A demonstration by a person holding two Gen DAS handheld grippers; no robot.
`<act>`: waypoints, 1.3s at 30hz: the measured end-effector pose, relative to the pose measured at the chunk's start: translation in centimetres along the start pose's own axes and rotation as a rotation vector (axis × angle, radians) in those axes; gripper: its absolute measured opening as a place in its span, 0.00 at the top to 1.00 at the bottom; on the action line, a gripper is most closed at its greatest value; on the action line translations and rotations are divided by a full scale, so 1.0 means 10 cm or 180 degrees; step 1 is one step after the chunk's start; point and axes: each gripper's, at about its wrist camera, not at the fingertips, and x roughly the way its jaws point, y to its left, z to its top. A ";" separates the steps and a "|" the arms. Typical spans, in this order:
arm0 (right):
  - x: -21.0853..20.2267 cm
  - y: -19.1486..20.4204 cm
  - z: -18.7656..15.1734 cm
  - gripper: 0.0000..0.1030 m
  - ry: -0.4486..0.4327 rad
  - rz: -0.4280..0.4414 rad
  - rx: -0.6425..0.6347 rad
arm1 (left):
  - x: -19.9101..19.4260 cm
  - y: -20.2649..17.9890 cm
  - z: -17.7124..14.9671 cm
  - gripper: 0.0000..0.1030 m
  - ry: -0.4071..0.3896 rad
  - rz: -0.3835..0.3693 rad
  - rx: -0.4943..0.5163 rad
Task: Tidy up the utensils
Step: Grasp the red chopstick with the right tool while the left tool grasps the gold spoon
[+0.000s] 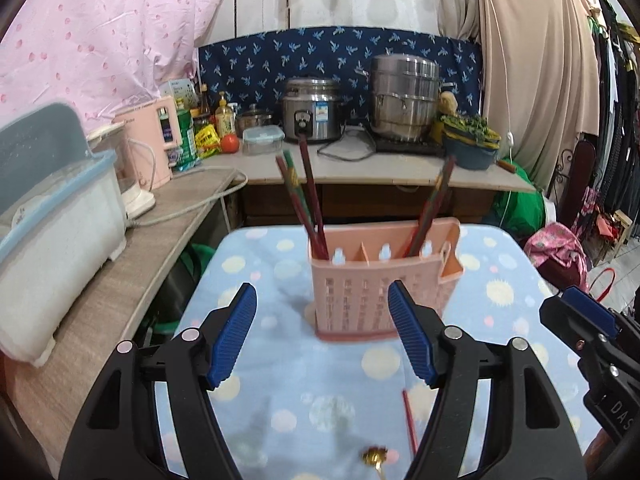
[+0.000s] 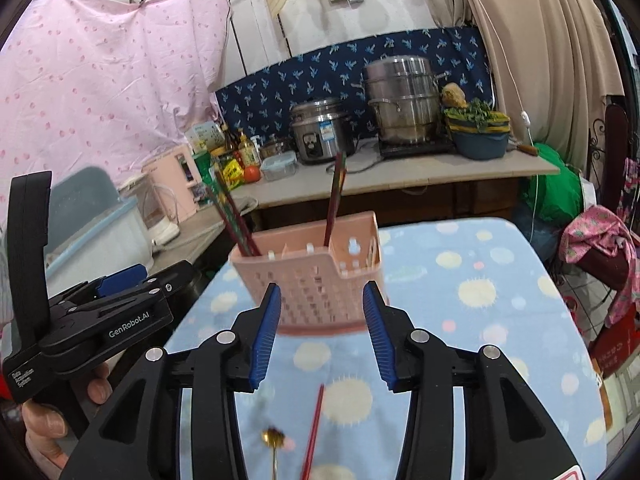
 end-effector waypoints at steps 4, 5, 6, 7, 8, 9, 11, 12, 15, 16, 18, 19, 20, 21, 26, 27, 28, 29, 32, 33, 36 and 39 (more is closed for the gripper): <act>-0.09 0.01 -0.35 0.59 0.0163 -0.0098 -0.0077 | -0.04 0.03 -0.38 0.37 0.0178 -0.0005 0.0031; -0.11 0.01 -0.43 0.59 0.0207 -0.0118 -0.0095 | -0.05 0.04 -0.47 0.37 0.0212 0.0013 0.0040; -0.16 0.01 -0.59 0.59 0.0291 -0.0142 -0.0113 | -0.06 0.04 -0.53 0.37 0.0231 0.0032 0.0048; -0.17 0.01 -0.67 0.59 0.0341 -0.0140 -0.0113 | -0.07 0.05 -0.60 0.37 0.0256 0.0044 0.0049; -0.18 0.01 -0.73 0.59 0.0386 -0.0138 -0.0115 | -0.09 0.06 -0.69 0.37 0.0292 0.0029 0.0038; -0.19 0.02 -0.82 0.59 0.0435 -0.0149 -0.0128 | -0.11 0.06 -0.76 0.37 0.0319 0.0010 0.0027; -0.22 0.05 -0.98 0.59 0.0509 -0.0195 -0.0183 | -0.14 0.06 -0.88 0.37 0.0362 0.0004 0.0029; -0.23 0.06 -1.06 0.59 0.0545 -0.0216 -0.0211 | -0.16 0.05 -0.97 0.37 0.0380 0.0028 0.0054; -0.26 0.10 -1.28 0.59 0.0647 -0.0250 -0.0272 | -0.20 0.03 -1.18 0.37 0.0454 0.0018 0.0080; -0.28 0.10 -1.34 0.59 0.0672 -0.0255 -0.0281 | -0.22 0.02 -1.24 0.37 0.0483 0.0020 0.0081; -0.30 0.12 -1.46 0.59 0.0730 -0.0251 -0.0279 | -0.23 0.03 -1.37 0.37 0.0554 0.0018 0.0073; -0.30 0.13 -1.52 0.59 0.0759 -0.0242 -0.0263 | -0.23 0.04 -1.43 0.37 0.0579 0.0019 0.0063; -0.31 0.14 -1.58 0.59 0.0788 -0.0228 -0.0248 | -0.24 0.04 -1.49 0.37 0.0609 0.0019 0.0053; -0.31 0.15 -1.63 0.59 0.0824 -0.0215 -0.0236 | -0.24 0.04 -1.54 0.37 0.0627 0.0024 0.0047; -0.29 0.20 -1.85 0.59 0.0951 -0.0188 -0.0236 | -0.25 0.06 -1.71 0.37 0.0729 0.0074 0.0002; -0.29 0.22 -1.88 0.60 0.0963 -0.0178 -0.0235 | -0.24 0.07 -1.74 0.37 0.0746 0.0084 -0.0008; -0.28 0.23 -1.90 0.61 0.0973 -0.0167 -0.0240 | -0.24 0.08 -1.76 0.37 0.0770 0.0093 -0.0022; -0.28 0.25 -1.93 0.61 0.0979 -0.0163 -0.0248 | -0.23 0.08 -1.78 0.37 0.0793 0.0096 -0.0036; -0.27 0.30 -1.97 0.62 0.0986 -0.0157 -0.0285 | -0.21 0.09 -1.83 0.37 0.0838 0.0115 -0.0053; -0.26 0.31 -1.99 0.62 0.0984 -0.0160 -0.0302 | -0.21 0.09 -1.85 0.37 0.0852 0.0118 -0.0056; -0.24 0.34 -2.02 0.64 0.0988 -0.0165 -0.0318 | -0.20 0.09 -1.88 0.37 0.0886 0.0119 -0.0071; -0.21 0.34 -2.04 0.69 0.1014 -0.0160 -0.0305 | -0.20 0.11 -1.92 0.37 0.0919 0.0114 -0.0100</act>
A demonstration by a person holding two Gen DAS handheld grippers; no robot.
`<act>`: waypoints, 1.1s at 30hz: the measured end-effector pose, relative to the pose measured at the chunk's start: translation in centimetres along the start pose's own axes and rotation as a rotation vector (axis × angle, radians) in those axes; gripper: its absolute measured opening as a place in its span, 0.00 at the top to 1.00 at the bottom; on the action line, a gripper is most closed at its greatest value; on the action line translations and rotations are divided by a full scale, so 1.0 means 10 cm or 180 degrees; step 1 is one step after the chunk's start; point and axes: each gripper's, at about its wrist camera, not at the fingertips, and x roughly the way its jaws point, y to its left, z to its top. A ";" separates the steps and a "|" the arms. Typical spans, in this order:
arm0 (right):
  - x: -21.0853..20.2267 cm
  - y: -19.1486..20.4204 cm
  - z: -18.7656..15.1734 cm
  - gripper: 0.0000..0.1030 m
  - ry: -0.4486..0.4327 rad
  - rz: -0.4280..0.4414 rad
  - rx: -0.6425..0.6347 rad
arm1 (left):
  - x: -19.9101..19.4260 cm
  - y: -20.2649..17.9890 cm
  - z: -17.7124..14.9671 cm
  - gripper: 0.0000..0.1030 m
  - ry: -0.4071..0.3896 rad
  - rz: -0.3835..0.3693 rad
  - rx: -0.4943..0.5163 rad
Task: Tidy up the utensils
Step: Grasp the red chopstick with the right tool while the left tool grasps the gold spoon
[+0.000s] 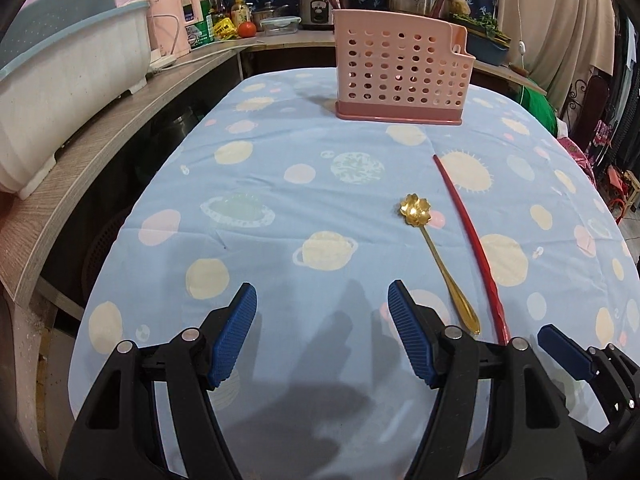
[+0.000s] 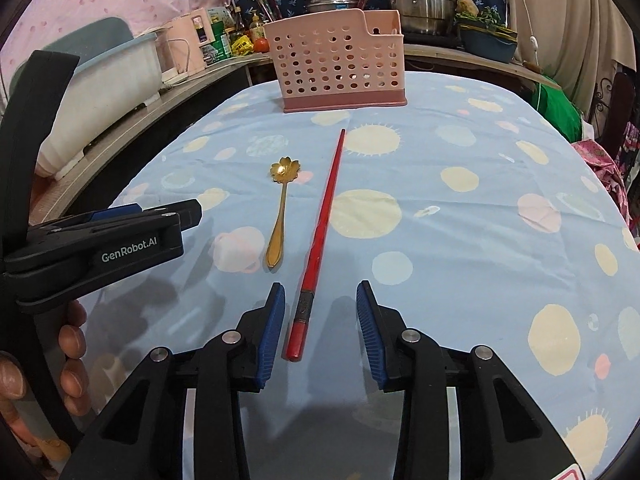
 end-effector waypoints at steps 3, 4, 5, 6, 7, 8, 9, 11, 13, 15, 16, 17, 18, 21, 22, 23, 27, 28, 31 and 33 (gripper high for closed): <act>0.03 0.01 -0.02 0.73 0.0006 -0.0014 -0.0011 | 0.01 0.01 -0.02 0.37 0.0021 -0.0003 -0.0013; 0.03 0.02 -0.02 0.74 0.0002 -0.0028 -0.0019 | 0.02 0.02 -0.02 0.37 0.0026 -0.0004 -0.0018; 0.03 0.02 -0.02 0.76 -0.0008 -0.0045 -0.0029 | 0.02 0.02 -0.03 0.37 0.0035 -0.0007 -0.0026; 0.03 0.03 -0.03 0.78 -0.0015 -0.0061 -0.0039 | 0.02 0.03 -0.04 0.37 0.0043 -0.0009 -0.0031; 0.03 0.03 -0.03 0.79 -0.0020 -0.0073 -0.0047 | 0.03 0.03 -0.04 0.37 0.0053 -0.0012 -0.0040; 0.03 0.03 -0.03 0.82 -0.0026 -0.0092 -0.0056 | 0.04 0.04 -0.05 0.37 0.0063 -0.0019 -0.0047; 0.03 0.02 -0.04 0.85 -0.0033 -0.0114 -0.0066 | 0.04 0.04 -0.06 0.37 0.0074 -0.0023 -0.0051; 0.03 0.01 -0.04 0.91 -0.0042 -0.0138 -0.0062 | 0.05 0.03 -0.07 0.37 0.0098 -0.0038 -0.0056; 0.03 -0.03 -0.04 0.93 -0.0048 -0.0130 -0.0029 | 0.06 0.02 -0.09 0.37 0.0113 -0.0057 -0.0053; 0.02 -0.07 -0.04 0.94 -0.0058 -0.0145 0.0005 | 0.06 0.00 -0.10 0.37 0.0122 -0.0079 -0.0037; 0.02 -0.09 -0.03 0.94 -0.0063 -0.0152 0.0024 | 0.05 -0.02 -0.11 0.36 0.0123 -0.0092 -0.0027; 0.02 -0.11 -0.03 0.94 -0.0069 -0.0168 0.0046 | 0.05 -0.03 -0.11 0.35 0.0125 -0.0103 -0.0015; 0.01 -0.14 -0.03 0.94 -0.0076 -0.0182 0.0069 | 0.04 -0.04 -0.12 0.30 0.0123 -0.0113 -0.0009; -0.01 -0.24 -0.03 0.94 -0.0087 -0.0216 0.0174 | 0.02 -0.09 -0.12 0.28 0.0112 -0.0180 0.0002; -0.02 -0.28 -0.03 0.94 -0.0088 -0.0221 0.0207 | 0.01 -0.11 -0.12 0.28 0.0110 -0.0195 0.0007; -0.02 -0.31 -0.03 0.94 -0.0088 -0.0227 0.0239 | 0.01 -0.13 -0.12 0.28 0.0108 -0.0214 0.0011; -0.05 -0.43 -0.04 0.94 -0.0089 -0.0233 0.0349 | 0.02 -0.20 -0.10 0.24 0.0144 -0.0363 -0.0025; -0.05 -0.45 -0.04 0.94 -0.0088 -0.0226 0.0372 | 0.03 -0.22 -0.10 0.24 0.0155 -0.0406 -0.0039; -0.06 -0.48 -0.05 0.93 -0.0083 -0.0207 0.0417 | 0.06 -0.31 -0.09 0.24 0.0190 -0.0511 -0.0044; -0.06 -0.48 -0.05 0.93 -0.0085 -0.0209 0.0413 | 0.09 -0.38 -0.09 0.24 0.0198 -0.0536 -0.0022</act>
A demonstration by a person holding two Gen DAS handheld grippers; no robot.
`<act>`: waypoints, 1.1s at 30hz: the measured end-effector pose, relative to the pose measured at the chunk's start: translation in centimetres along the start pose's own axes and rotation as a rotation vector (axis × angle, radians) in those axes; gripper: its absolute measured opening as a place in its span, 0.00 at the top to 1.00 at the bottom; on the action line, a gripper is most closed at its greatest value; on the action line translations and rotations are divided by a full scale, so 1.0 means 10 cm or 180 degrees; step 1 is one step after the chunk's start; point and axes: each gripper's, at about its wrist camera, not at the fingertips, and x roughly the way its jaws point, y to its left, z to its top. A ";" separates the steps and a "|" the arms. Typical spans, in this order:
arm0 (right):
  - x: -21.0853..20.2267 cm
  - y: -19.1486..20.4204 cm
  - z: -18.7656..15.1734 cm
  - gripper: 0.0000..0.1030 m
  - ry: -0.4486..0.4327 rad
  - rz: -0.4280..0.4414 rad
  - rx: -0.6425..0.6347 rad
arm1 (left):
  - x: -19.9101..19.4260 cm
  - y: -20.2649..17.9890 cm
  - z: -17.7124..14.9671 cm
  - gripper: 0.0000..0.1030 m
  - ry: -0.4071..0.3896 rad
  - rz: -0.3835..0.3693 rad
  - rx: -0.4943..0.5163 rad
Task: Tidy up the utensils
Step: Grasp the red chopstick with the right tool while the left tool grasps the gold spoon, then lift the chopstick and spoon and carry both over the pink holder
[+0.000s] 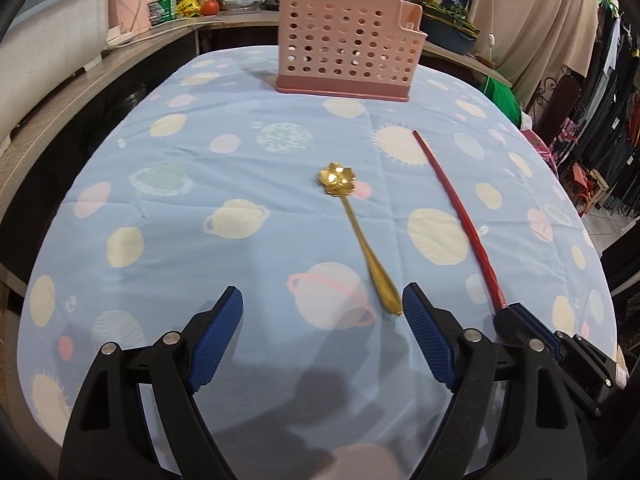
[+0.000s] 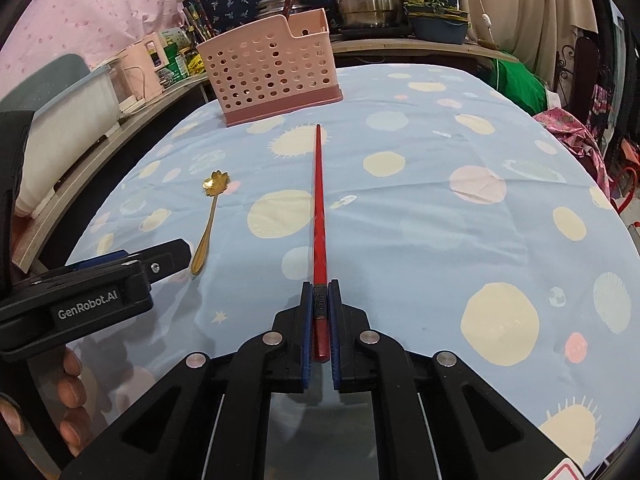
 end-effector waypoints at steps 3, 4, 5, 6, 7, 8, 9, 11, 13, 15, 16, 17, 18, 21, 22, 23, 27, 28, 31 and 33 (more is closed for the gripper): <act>0.00 -0.01 0.00 0.93 -0.0006 0.0003 -0.0005 | 0.06 -0.08 -0.01 0.27 0.0021 -0.0016 0.0033; 0.00 -0.01 0.00 0.93 -0.0007 0.0010 0.0000 | 0.09 -0.10 -0.01 0.33 0.0033 -0.0019 0.0044; 0.00 -0.02 0.00 0.93 -0.0007 0.0016 0.0005 | 0.10 -0.13 -0.02 0.34 0.0024 0.0024 0.0075; 0.00 -0.02 0.00 0.93 -0.0008 0.0019 0.0005 | 0.11 -0.15 -0.02 0.39 0.0003 0.0054 0.0100; 0.00 -0.02 0.00 0.93 -0.0010 0.0020 0.0005 | 0.11 -0.17 -0.02 0.43 -0.0004 0.0064 0.0124; 0.00 -0.02 0.00 0.93 -0.0013 0.0021 0.0004 | 0.10 -0.18 -0.02 0.46 -0.0013 0.0065 0.0147; 0.00 -0.02 0.00 0.93 -0.0016 0.0021 0.0000 | 0.10 -0.19 -0.03 0.53 -0.0014 0.0045 0.0161; 0.00 -0.01 -0.01 0.93 -0.0019 0.0021 -0.0002 | 0.09 -0.19 -0.03 0.67 -0.0014 0.0028 0.0186; 0.00 -0.01 -0.01 0.93 -0.0017 0.0024 -0.0001 | 0.08 -0.20 -0.04 0.84 -0.0004 0.0001 0.0195; -0.01 -0.01 -0.01 0.93 -0.0015 0.0032 0.0001 | 0.07 -0.18 -0.04 0.90 0.0014 -0.0025 0.0183; -0.02 -0.01 -0.01 0.93 -0.0015 0.0035 0.0001 | 0.07 -0.18 -0.04 0.90 0.0019 -0.0034 0.0178; -0.02 -0.01 -0.01 0.93 -0.0016 0.0038 0.0000 | 0.06 -0.17 -0.04 0.90 0.0028 -0.0045 0.0169; -0.03 -0.01 -0.01 0.93 -0.0018 0.0043 0.0001 | 0.05 -0.17 -0.04 0.90 0.0031 -0.0054 0.0161; -0.09 -0.01 -0.01 0.93 -0.0047 0.0058 -0.0002 | -0.01 -0.14 -0.03 0.90 0.0017 -0.0061 0.0138; -0.11 0.00 0.00 0.93 -0.0062 0.0064 -0.0002 | -0.03 -0.13 -0.02 0.90 0.0007 -0.0065 0.0130; -0.14 0.00 0.02 0.93 -0.0083 0.0074 0.0001 | -0.06 -0.13 -0.01 0.90 -0.0003 -0.0069 0.0124; -0.28 -0.01 0.12 0.93 -0.0202 0.0135 0.0037 | -0.22 -0.09 0.07 0.90 -0.0105 -0.0099 0.0084; -0.33 -0.01 0.15 0.93 -0.0248 0.0149 0.0044 | -0.27 -0.08 0.10 0.90 -0.0140 -0.0103 0.0080; -0.46 -0.01 0.27 0.93 -0.0374 0.0185 0.0061 | -0.39 -0.06 0.19 0.90 -0.0250 -0.0123 0.0062; -0.55 -0.02 0.36 0.93 -0.0458 0.0202 0.0070 | -0.47 -0.05 0.26 0.91 -0.0319 -0.0131 0.0063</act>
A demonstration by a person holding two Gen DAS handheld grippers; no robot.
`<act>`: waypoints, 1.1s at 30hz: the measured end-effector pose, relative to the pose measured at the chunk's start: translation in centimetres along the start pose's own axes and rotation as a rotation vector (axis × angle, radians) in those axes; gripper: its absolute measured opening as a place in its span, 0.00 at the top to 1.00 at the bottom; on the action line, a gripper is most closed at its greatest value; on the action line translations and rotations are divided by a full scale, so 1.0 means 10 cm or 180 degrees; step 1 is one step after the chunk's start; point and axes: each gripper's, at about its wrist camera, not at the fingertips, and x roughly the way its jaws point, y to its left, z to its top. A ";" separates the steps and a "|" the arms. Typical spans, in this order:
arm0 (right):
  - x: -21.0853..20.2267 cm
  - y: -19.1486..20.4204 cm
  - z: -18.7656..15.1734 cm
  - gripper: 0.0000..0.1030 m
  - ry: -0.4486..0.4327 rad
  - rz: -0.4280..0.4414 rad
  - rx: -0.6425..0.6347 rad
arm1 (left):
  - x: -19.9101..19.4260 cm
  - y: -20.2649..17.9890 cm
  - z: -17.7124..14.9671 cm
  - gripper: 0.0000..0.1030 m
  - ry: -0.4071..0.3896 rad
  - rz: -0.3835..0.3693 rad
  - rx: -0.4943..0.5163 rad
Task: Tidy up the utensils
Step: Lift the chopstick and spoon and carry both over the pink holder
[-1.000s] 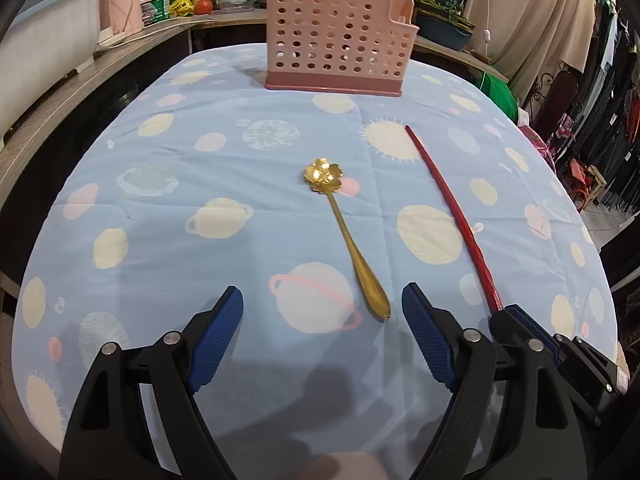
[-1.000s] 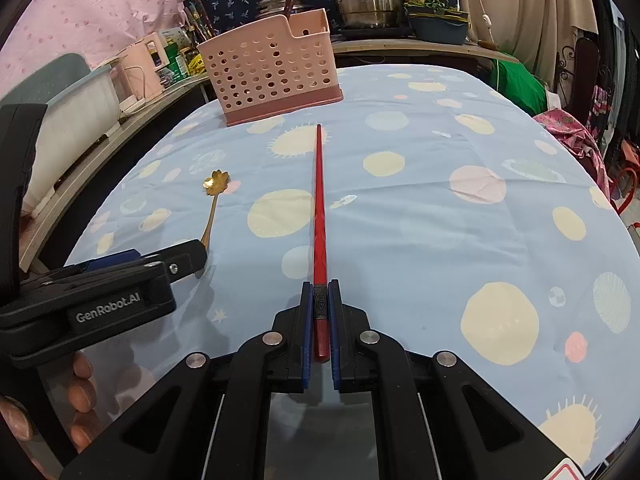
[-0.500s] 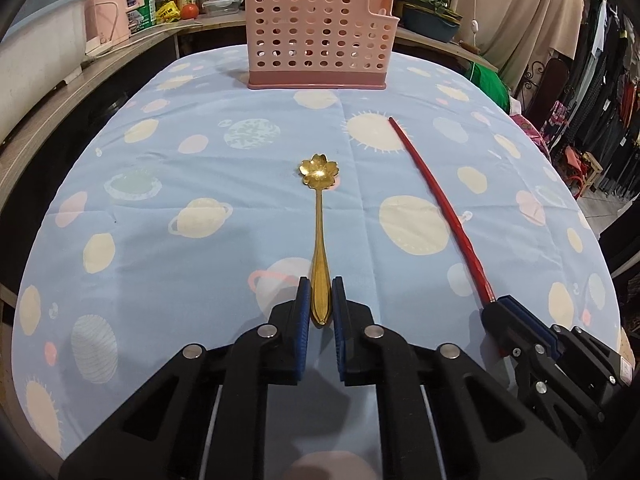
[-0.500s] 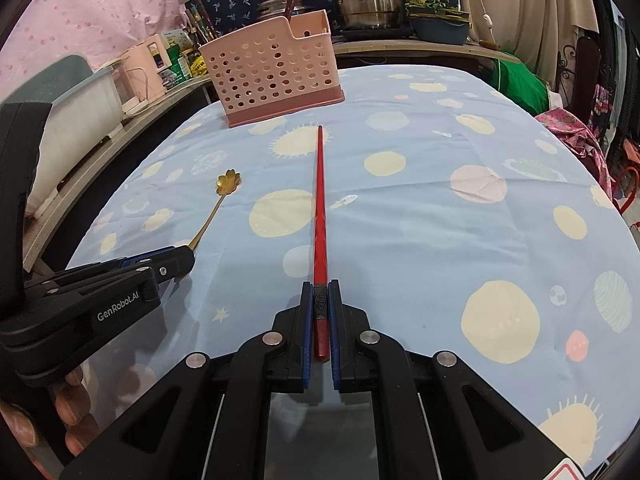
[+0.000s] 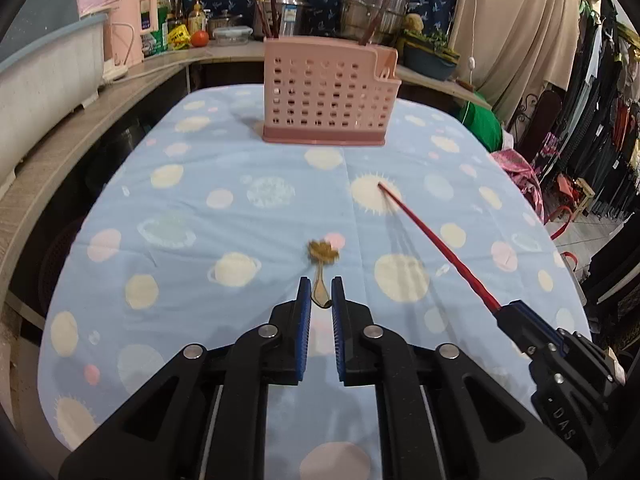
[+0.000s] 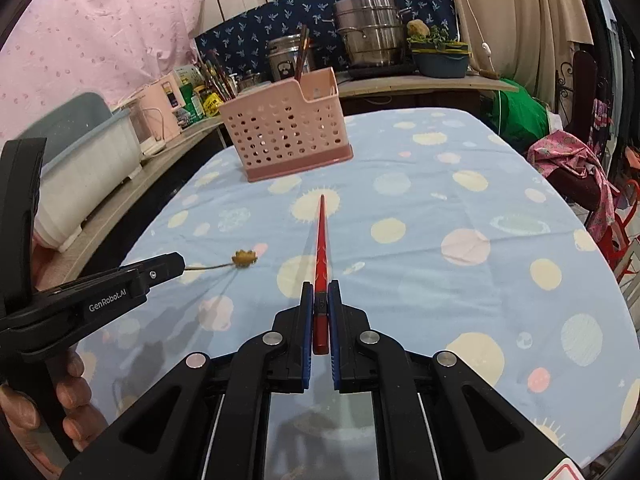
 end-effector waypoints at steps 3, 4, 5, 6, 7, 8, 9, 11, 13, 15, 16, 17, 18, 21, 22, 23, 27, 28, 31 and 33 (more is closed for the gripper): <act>-0.10 -0.01 0.15 0.93 -0.0118 0.0037 0.0029 | -0.08 0.01 0.11 0.93 -0.0079 0.0016 0.0007; -0.13 -0.01 0.20 0.93 -0.0164 0.0058 0.0050 | -0.09 0.01 0.14 0.99 -0.0100 0.0024 0.0016; -0.16 -0.02 0.26 0.93 -0.0200 0.0076 0.0067 | -0.11 0.02 0.16 0.99 -0.0112 0.0026 0.0023; -0.19 -0.03 0.30 0.93 -0.0231 0.0091 0.0081 | -0.12 0.02 0.19 0.99 -0.0121 0.0020 0.0027; -0.21 -0.04 0.36 0.93 -0.0262 0.0106 0.0093 | -0.13 0.02 0.22 0.99 -0.0137 0.0034 0.0038; -0.22 -0.05 0.41 0.93 -0.0290 0.0120 0.0102 | -0.14 0.02 0.25 0.99 -0.0160 0.0049 0.0056; -0.24 -0.05 0.46 0.93 -0.0314 0.0135 0.0108 | -0.15 0.02 0.27 0.99 -0.0171 0.0058 0.0069; -0.25 -0.07 0.56 0.94 -0.0360 0.0157 0.0119 | -0.16 0.02 0.31 0.99 -0.0189 0.0082 0.0094; -0.27 -0.08 0.66 0.94 -0.0401 0.0183 0.0121 | -0.17 0.02 0.36 0.99 -0.0202 0.0092 0.0114; -0.28 -0.10 0.78 0.94 -0.0455 0.0211 0.0119 | -0.19 0.02 0.42 0.99 -0.0215 0.0095 0.0136; -0.28 -0.10 0.85 0.94 -0.0478 0.0223 0.0112 | -0.20 0.03 0.45 0.99 -0.0218 0.0102 0.0147; -0.28 -0.10 0.93 0.94 -0.0502 0.0242 0.0108 | -0.20 0.03 0.48 0.99 -0.0221 0.0111 0.0157; -0.29 -0.10 0.99 0.94 -0.0523 0.0262 0.0109 | -0.21 0.03 0.53 0.99 -0.0229 0.0119 0.0164; -0.26 -0.10 1.19 0.94 -0.0586 0.0301 0.0107 | -0.22 0.04 0.66 0.99 -0.0236 0.0129 0.0180; -0.25 -0.10 1.26 0.94 -0.0601 0.0314 0.0105 | -0.21 0.04 0.72 0.99 -0.0233 0.0127 0.0183; -0.23 -0.10 1.33 0.94 -0.0615 0.0320 0.0102 | -0.21 0.05 0.77 0.99 -0.0229 0.0129 0.0188; -0.14 -0.09 1.56 0.94 -0.0638 0.0365 0.0100 | -0.20 0.06 0.99 0.99 -0.0248 0.0124 0.0193; -0.11 -0.09 1.62 0.94 -0.0633 0.0389 0.0104 | -0.19 0.06 1.05 0.99 -0.0257 0.0116 0.0194; -0.02 -0.07 1.78 0.94 -0.0619 0.0443 0.0102 | -0.18 0.06 1.22 0.99 -0.0281 0.0074 0.0191; 0.02 -0.05 1.90 0.94 -0.0632 0.0459 0.0078 | -0.17 0.06 1.34 0.99 -0.0315 0.0057 0.0194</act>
